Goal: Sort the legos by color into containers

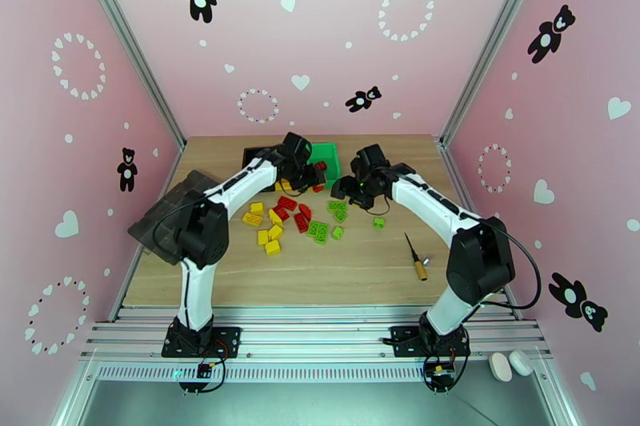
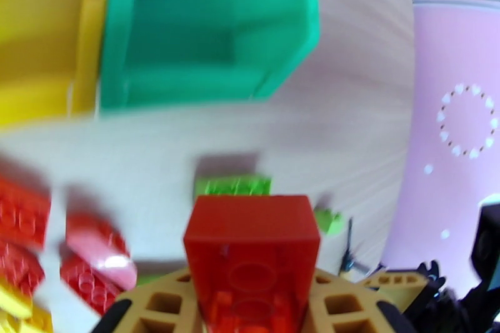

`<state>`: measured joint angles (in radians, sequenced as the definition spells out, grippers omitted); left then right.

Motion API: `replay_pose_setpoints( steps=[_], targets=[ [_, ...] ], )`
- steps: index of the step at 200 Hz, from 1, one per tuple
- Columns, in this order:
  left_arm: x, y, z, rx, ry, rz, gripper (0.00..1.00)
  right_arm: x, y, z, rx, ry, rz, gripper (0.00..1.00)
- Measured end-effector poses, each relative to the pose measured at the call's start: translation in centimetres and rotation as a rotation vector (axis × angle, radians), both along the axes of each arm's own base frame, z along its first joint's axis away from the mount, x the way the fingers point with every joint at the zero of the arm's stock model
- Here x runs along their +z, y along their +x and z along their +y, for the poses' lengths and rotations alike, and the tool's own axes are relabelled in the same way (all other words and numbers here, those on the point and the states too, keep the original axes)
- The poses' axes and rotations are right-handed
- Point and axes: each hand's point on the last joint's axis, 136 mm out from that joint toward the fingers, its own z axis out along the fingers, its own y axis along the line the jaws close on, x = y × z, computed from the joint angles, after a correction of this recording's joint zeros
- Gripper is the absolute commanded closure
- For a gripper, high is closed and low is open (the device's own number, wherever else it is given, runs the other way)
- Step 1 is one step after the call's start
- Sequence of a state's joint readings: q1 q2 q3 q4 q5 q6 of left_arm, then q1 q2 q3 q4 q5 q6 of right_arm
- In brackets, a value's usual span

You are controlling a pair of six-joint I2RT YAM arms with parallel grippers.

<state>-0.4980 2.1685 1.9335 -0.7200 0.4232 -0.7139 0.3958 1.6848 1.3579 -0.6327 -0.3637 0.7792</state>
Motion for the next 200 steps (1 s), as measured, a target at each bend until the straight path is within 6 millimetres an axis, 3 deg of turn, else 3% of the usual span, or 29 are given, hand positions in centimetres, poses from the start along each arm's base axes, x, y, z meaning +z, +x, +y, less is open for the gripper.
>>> replay_pose_setpoints(
  steps=[22,44,53,64,90,138,167,200],
  targets=[
    [0.6,3.1,-0.8,-0.004,-0.027,-0.033,0.61,0.2,0.4,-0.6,-0.016,0.01,0.0,0.32],
    [1.3,5.6,-1.6,-0.006,-0.06,-0.061,0.44,0.4,0.7,-0.9,-0.024,0.015,-0.004,0.29],
    [1.4,6.3,-1.9,-0.009,-0.072,-0.069,0.31,0.5,0.8,-1.0,-0.025,0.015,-0.006,0.28],
    [1.5,7.0,-2.1,-0.014,-0.087,-0.076,0.23,0.6,0.9,-1.0,-0.025,0.015,-0.007,0.27],
    [1.4,7.6,-2.3,-0.015,-0.111,-0.066,0.19,0.8,0.9,-1.0,-0.023,0.014,-0.012,0.27],
    [0.7,6.6,-1.6,-0.018,-0.085,-0.037,0.22,1.0,0.9,-1.1,-0.017,0.007,-0.014,0.32],
    [0.6,3.8,0.7,0.001,0.001,-0.008,0.25,0.8,0.6,-1.2,-0.012,-0.004,-0.001,0.35],
    [2.5,0.0,4.3,0.049,0.105,-0.031,0.3,0.3,-0.2,-1.2,-0.001,-0.037,0.016,0.36]
  ],
)
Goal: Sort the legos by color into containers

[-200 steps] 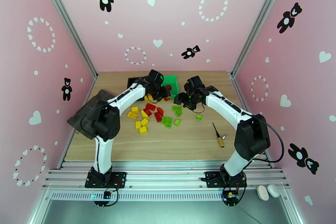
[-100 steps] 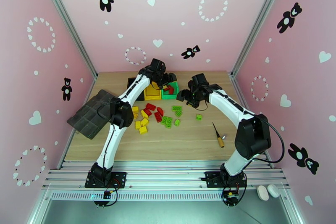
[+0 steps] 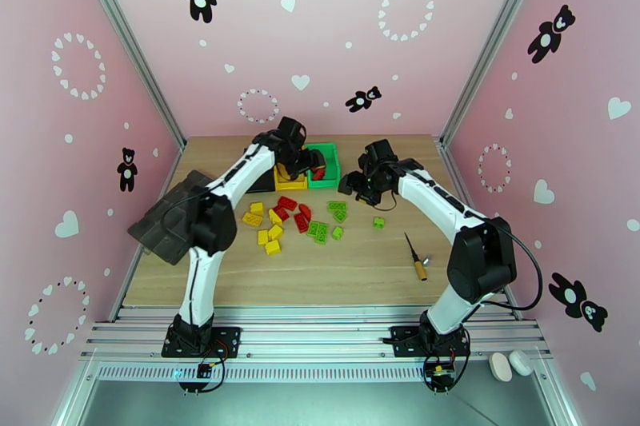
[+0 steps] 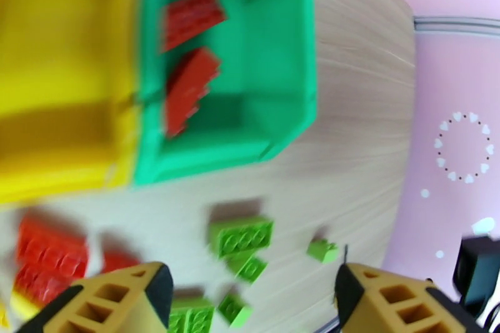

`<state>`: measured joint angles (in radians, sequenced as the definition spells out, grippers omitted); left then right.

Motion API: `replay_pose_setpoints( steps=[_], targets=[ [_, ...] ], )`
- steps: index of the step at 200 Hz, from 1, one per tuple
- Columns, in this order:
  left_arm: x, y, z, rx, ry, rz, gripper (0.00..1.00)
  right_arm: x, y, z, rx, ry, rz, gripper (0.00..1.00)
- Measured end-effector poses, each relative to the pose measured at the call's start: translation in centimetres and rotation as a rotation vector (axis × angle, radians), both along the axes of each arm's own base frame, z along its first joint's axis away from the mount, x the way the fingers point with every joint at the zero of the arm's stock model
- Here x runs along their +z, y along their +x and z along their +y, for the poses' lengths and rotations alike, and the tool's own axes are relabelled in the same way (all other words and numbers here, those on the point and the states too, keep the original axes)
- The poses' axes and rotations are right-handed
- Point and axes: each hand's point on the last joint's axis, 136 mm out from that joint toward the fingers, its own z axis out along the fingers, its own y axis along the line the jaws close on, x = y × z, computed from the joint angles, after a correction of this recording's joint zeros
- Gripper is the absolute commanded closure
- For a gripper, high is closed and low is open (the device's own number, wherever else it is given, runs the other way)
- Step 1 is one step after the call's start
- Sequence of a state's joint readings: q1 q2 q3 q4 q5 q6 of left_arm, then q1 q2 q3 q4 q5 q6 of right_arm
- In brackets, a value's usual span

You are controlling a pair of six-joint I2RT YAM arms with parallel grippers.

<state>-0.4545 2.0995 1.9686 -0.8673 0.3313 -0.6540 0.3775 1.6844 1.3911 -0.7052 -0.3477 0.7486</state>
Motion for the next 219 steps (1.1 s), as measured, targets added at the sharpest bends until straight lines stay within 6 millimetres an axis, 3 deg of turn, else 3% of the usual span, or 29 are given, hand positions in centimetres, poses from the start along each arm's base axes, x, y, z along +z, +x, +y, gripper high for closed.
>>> replay_pose_setpoints(
  steps=[30,76,95,120,160,219],
  targets=[
    [0.2,-3.1,2.8,0.049,0.07,-0.003,0.33,-0.6,-1.5,1.2,0.045,-0.053,0.01,0.37],
    [-5.0,-7.1,5.1,0.091,0.191,0.109,0.37,-1.3,-4.3,3.8,0.148,-0.142,0.002,0.38],
    [-6.6,-8.4,5.1,0.089,0.222,0.144,0.4,-1.6,-5.4,4.6,0.18,-0.175,-0.003,0.39],
    [-7.1,-9.6,4.0,0.072,0.242,0.152,0.43,-1.8,-6.1,5.2,0.2,-0.202,-0.01,0.39],
    [-8.4,-11.5,2.7,0.043,0.285,0.171,0.49,-3.3,-6.8,4.2,0.182,-0.25,0.018,0.39],
    [-12.3,-14.8,4.7,0.039,0.383,0.257,0.49,-4.0,-7.6,3.3,0.168,-0.276,0.041,0.39]
  ],
)
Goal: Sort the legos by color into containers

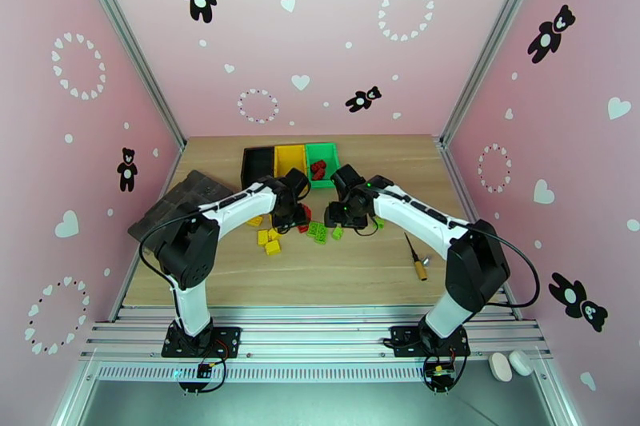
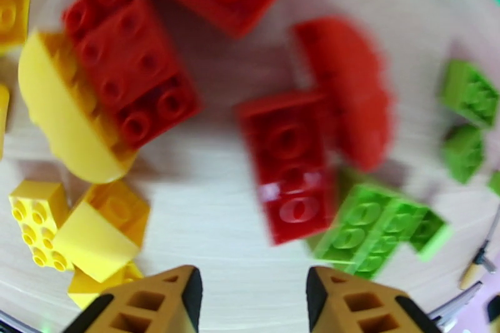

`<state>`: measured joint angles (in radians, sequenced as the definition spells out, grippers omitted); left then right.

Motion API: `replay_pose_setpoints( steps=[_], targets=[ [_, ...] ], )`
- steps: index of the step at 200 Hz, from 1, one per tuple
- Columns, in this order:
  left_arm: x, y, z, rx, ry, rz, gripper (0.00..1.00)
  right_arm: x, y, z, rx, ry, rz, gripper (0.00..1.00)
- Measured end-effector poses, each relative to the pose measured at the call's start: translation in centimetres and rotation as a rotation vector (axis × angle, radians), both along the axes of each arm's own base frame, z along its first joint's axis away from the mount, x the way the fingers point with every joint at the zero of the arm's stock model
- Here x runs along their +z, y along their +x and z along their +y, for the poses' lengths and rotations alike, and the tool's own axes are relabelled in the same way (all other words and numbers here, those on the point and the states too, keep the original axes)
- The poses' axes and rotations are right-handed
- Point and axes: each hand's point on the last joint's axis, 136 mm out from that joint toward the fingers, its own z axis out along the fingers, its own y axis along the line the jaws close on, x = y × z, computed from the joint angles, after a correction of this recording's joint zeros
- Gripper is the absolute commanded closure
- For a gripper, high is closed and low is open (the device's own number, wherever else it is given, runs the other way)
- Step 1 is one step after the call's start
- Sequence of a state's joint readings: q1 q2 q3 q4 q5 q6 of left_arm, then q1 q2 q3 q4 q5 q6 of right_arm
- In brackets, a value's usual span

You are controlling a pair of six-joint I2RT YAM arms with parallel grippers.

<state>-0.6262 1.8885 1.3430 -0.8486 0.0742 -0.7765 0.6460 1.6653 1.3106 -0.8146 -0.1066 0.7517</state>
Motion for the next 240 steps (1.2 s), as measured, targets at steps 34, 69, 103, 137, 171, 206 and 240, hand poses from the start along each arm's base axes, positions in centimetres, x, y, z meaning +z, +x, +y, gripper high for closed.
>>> replay_pose_setpoints(
  steps=[34,69,103,137,171,206,240],
  targets=[
    [-1.5,-1.7,0.5,-0.006,0.028,0.04,0.45,0.0,0.0,0.0,-0.001,0.001,-0.001,0.38],
    [-1.4,-1.4,-0.4,-0.015,0.006,0.014,0.42,0.0,0.0,0.0,0.0,0.002,-0.001,0.38],
    [-2.3,-0.8,-1.2,-0.02,0.005,0.029,0.38,0.0,0.2,-0.2,-0.007,0.002,-0.001,0.38],
    [-2.6,0.1,-2.1,-0.028,0.001,0.036,0.34,-0.1,0.4,-1.1,-0.03,0.0,0.003,0.38],
    [-2.7,1.3,-3.0,-0.034,0.009,0.042,0.3,-0.1,0.7,-1.7,-0.05,0.006,0.009,0.38],
    [-2.8,2.0,-3.3,-0.034,0.035,0.064,0.28,-0.1,0.8,-1.8,-0.054,0.015,0.014,0.38],
    [-2.9,2.6,-3.3,-0.026,0.051,0.076,0.29,0.0,0.8,-1.8,-0.052,0.023,0.019,0.38]
  ],
)
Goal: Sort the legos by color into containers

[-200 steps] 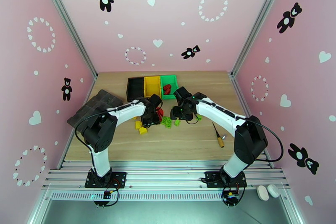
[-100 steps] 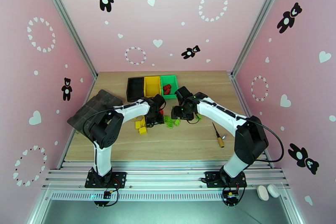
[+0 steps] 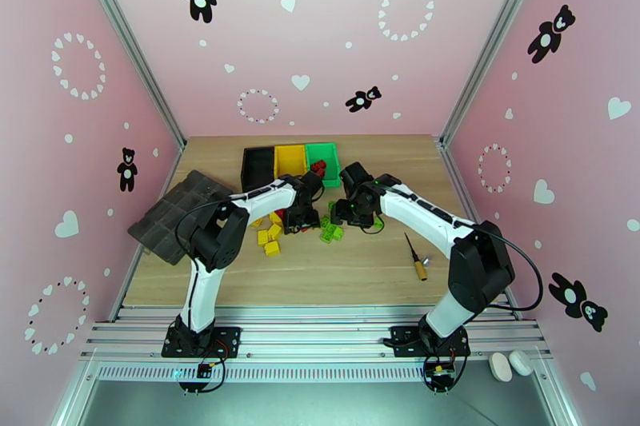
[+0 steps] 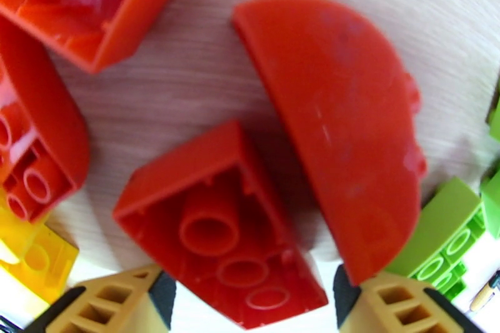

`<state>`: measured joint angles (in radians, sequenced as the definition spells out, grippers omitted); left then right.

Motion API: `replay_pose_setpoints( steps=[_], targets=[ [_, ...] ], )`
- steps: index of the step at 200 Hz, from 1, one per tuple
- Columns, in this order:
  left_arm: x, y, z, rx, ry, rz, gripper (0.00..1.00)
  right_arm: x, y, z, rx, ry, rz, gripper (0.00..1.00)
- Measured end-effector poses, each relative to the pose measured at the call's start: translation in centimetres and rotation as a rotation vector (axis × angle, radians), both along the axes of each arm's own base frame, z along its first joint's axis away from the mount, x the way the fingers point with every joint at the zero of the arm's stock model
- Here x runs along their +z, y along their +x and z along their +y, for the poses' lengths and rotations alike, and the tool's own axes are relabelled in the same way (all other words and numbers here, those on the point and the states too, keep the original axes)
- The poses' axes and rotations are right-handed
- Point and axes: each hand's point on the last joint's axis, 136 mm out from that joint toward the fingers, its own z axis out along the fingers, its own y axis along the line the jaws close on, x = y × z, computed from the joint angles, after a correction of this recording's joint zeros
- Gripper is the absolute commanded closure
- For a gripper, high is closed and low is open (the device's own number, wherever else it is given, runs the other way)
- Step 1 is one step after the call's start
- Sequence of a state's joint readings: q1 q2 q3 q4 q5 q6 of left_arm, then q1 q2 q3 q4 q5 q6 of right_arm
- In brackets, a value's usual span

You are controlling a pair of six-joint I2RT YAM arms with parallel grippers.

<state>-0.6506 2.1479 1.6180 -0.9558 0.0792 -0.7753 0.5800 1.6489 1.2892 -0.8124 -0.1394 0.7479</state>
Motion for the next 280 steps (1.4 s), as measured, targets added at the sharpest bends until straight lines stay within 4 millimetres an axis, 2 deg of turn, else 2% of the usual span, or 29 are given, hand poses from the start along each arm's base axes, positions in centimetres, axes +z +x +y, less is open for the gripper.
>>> replay_pose_setpoints(
  steps=[43,112,187,207,233,256,280],
  targets=[
    [0.0,0.9,0.7,0.024,0.001,-0.002,0.36,0.0,0.0,0.0,-0.002,0.005,0.003,0.38],
    [-0.2,0.9,1.9,0.034,0.01,-0.024,0.56,0.1,0.0,0.0,0.006,0.009,0.004,0.39],
    [0.2,0.0,3.5,0.044,0.012,-0.052,0.64,0.2,-0.2,0.5,0.022,0.032,0.012,0.39],
    [1.0,-0.4,3.7,0.039,-0.003,-0.066,0.64,0.3,-0.1,0.7,0.026,0.048,0.009,0.39],
    [3.3,-0.6,3.0,0.017,-0.077,-0.102,0.65,0.5,0.0,1.5,0.035,0.088,0.008,0.38],
    [5.3,-0.4,1.5,-0.016,-0.174,-0.136,0.65,0.4,0.5,2.4,0.031,0.143,0.02,0.37],
    [6.6,-0.2,-0.2,-0.053,-0.264,-0.144,0.65,0.3,1.6,2.9,0.003,0.215,0.036,0.37]
  ],
)
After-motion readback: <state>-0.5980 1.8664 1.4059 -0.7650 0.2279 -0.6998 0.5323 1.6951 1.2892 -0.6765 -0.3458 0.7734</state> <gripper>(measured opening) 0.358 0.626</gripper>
